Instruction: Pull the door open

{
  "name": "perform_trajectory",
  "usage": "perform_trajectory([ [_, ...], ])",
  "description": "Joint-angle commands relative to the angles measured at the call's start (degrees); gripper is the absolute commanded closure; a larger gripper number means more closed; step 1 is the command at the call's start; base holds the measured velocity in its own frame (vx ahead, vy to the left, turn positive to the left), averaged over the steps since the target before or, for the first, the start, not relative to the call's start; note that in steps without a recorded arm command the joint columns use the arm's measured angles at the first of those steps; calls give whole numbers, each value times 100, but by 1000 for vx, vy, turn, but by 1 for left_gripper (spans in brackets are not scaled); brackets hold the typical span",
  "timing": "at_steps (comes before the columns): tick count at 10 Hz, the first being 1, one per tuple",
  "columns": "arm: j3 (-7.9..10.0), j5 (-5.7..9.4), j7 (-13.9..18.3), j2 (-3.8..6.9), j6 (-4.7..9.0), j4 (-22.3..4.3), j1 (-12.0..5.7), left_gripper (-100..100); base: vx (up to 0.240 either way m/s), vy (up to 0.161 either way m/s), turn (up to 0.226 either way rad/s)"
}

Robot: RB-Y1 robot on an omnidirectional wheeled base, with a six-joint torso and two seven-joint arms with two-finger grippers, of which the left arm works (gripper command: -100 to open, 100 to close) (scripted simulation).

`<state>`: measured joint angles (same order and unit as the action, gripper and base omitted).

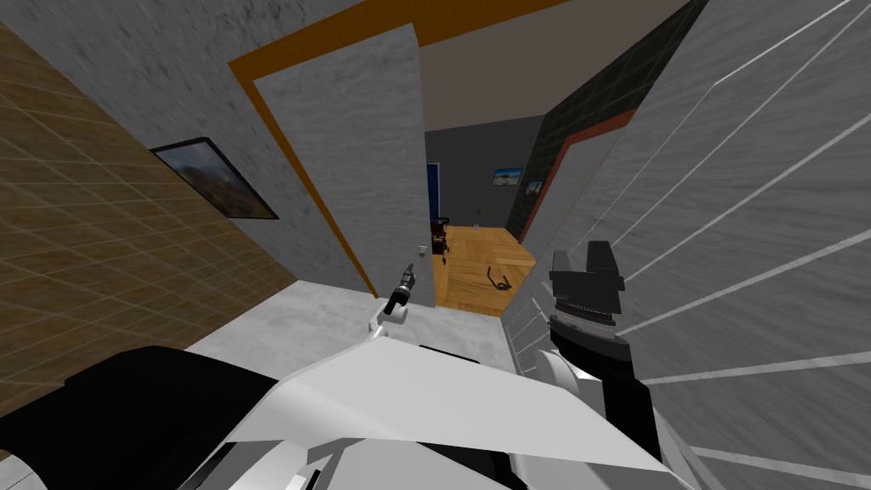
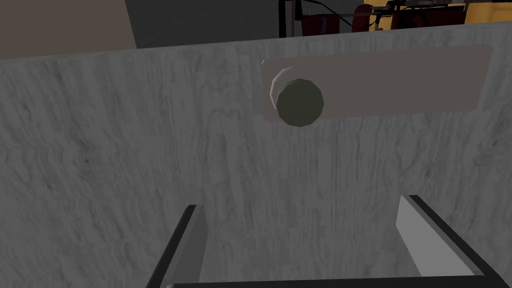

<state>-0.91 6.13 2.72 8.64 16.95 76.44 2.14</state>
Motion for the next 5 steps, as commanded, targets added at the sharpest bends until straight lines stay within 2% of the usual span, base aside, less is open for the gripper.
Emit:
perform_trajectory([
  [1, -9, 3, 27, 28, -12, -132, -55, -100, 177, 23, -34],
  [2, -5, 1, 12, 14, -13, -85, -39, -100, 77, 11, -5],
  [4, 143, 92, 155, 235, 77, -271, -66, -100, 162, -41, -154],
  [5, 179, 114, 189, 288, 99, -315, -71, -100, 190, -27, -95],
])
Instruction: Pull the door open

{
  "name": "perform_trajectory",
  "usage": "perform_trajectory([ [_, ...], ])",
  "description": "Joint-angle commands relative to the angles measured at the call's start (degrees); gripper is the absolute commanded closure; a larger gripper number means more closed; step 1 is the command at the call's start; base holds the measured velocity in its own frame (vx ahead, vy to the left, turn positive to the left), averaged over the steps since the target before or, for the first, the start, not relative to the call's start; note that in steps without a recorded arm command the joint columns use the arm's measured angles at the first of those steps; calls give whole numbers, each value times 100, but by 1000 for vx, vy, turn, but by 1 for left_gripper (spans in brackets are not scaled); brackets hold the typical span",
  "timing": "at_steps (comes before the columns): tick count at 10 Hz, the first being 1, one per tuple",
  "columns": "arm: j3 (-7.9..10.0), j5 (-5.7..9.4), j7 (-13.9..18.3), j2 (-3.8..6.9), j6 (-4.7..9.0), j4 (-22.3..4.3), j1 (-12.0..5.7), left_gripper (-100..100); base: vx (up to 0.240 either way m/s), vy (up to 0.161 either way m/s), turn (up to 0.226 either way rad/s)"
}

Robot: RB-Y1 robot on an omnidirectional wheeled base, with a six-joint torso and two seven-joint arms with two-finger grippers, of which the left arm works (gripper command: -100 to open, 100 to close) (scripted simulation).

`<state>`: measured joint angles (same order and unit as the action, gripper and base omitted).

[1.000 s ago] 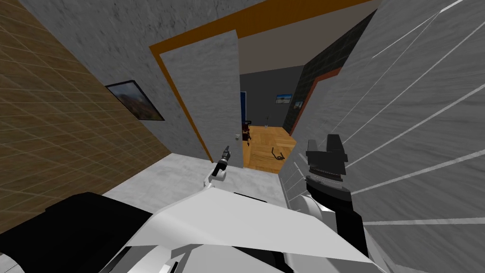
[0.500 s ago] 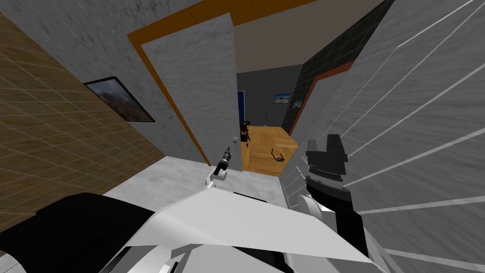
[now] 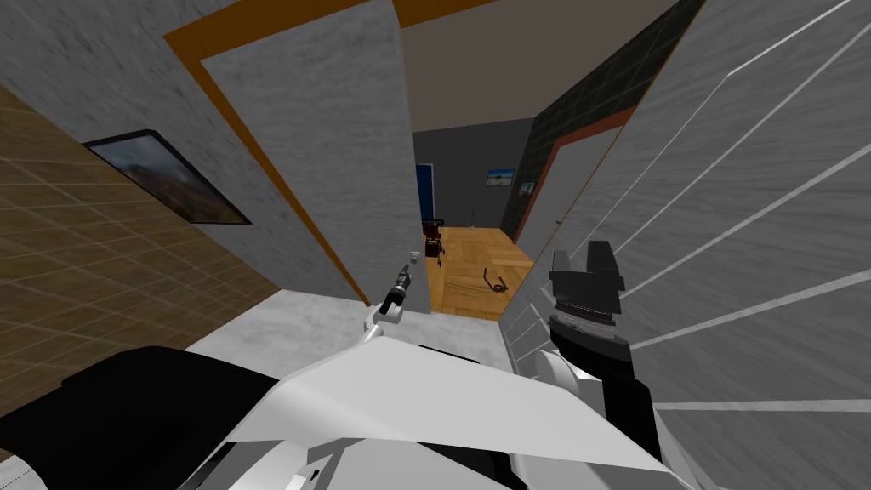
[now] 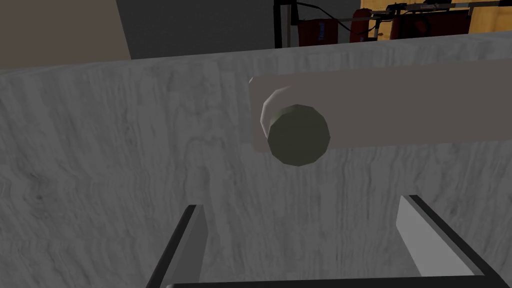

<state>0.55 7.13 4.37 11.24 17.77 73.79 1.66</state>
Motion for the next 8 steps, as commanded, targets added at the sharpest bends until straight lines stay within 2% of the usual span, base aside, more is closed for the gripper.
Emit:
perform_trajectory([
  [1, 110, 62, 98, 142, 63, -142, -34, -100, 178, -43, -143],
  [2, 150, 86, 134, 200, 87, -188, -40, -100, 131, -45, -118],
  [5, 351, 209, 324, 497, 209, -429, -68, -100, 165, -34, -144],
  [6, 388, 232, 359, 552, 232, -473, -74, -100, 197, -17, -112],
  [7, 357, 209, 319, 499, 262, -540, -119, -100, 91, 1, -15],
  [8, 357, 209, 319, 499, 262, -540, -119, 100, -14, -1, 16],
])
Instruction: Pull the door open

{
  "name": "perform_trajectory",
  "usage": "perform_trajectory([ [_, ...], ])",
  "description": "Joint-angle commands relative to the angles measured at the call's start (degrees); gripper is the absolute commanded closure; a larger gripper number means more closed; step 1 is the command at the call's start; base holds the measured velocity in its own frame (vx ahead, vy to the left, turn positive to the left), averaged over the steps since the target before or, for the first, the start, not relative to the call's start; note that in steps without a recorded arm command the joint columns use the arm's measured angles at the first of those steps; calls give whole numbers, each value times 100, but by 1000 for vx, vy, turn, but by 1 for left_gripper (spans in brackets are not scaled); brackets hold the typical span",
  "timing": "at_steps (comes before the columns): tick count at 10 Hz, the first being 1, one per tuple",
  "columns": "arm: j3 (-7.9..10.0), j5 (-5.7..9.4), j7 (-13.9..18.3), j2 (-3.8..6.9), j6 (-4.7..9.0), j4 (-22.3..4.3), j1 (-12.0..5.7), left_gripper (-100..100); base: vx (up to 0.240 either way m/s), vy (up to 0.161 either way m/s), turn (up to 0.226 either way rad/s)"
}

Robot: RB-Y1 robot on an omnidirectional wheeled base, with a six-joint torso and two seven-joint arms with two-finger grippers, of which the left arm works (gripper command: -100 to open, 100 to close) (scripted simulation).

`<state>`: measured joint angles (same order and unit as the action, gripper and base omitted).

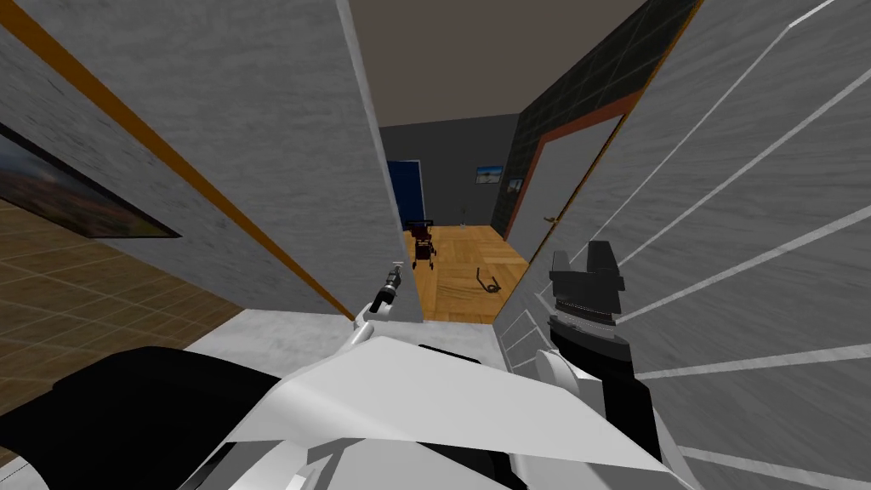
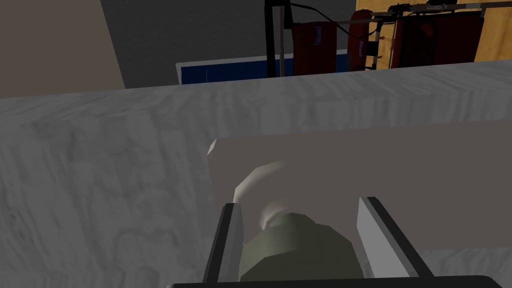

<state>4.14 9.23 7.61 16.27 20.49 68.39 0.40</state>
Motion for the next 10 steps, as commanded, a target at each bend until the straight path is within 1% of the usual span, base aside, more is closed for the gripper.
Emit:
perform_trajectory([
  [1, -2, -1, -6, -4, -9, -1, 8, 100, -32, 1, 0],
  [5, -2, -1, -6, -4, -9, -1, 8, 100, -13, 0, -2],
  [6, -82, 4, 61, 75, 6, 26, 47, 100, -124, 54, -121],
  [10, -287, 29, 264, 296, 65, 116, 145, 100, -202, 87, -140],
])
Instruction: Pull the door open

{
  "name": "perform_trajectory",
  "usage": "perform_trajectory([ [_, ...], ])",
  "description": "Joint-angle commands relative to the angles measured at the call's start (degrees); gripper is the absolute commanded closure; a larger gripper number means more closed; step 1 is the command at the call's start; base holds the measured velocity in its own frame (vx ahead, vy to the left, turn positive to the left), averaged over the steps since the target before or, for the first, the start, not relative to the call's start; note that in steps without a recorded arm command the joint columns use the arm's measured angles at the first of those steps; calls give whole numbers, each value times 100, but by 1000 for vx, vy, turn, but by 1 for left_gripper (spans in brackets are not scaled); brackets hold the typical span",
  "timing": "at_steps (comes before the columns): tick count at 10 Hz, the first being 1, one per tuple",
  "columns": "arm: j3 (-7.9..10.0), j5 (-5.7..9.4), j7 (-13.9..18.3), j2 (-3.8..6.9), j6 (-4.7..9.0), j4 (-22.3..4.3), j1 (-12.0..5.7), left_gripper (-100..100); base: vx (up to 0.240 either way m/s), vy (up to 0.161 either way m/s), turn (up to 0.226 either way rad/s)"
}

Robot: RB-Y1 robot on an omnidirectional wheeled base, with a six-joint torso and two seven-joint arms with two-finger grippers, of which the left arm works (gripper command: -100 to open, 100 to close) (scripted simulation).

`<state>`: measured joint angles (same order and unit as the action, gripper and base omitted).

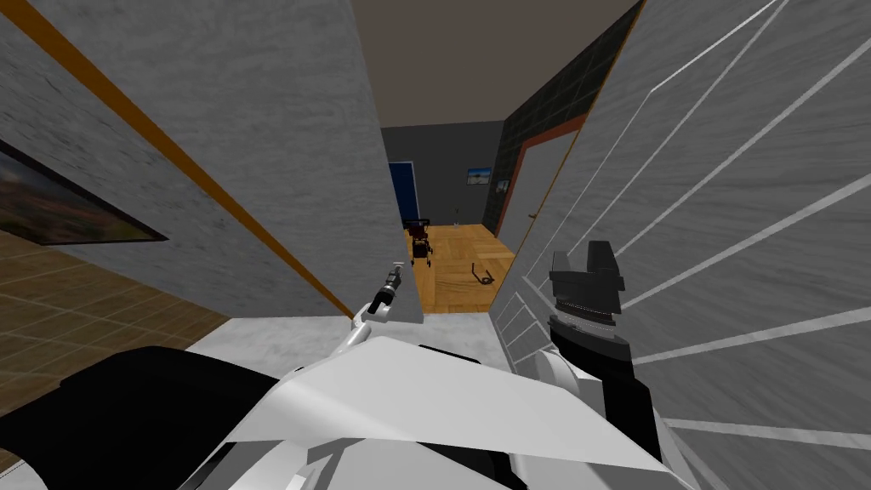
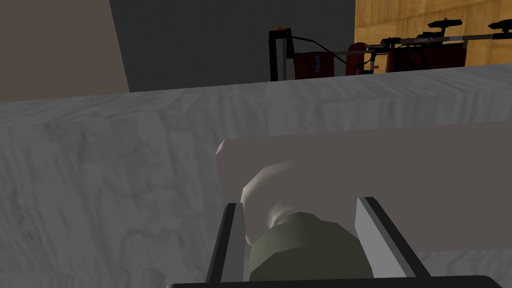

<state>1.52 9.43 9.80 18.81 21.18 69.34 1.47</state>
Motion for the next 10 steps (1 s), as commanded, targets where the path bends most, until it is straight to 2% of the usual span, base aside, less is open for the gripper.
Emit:
perform_trajectory([
  [1, -82, 16, 102, 105, 13, 46, 66, 100, -204, 45, -126],
  [5, -296, 42, 312, 335, 74, 139, 168, 100, -212, 93, -136],
  [6, -322, 45, 338, 363, 82, 150, 181, 100, -194, 67, -87],
  [7, -335, 39, 322, 327, 73, 130, 161, 100, -88, 18, -32],
  [8, -429, 44, 403, 422, 128, 187, 247, 100, -152, 44, -100],
  [9, -453, 47, 427, 454, 147, 205, 271, 100, -202, 62, -124],
  [10, -535, 56, 508, 562, 214, 270, 353, 100, -208, 70, -137],
])
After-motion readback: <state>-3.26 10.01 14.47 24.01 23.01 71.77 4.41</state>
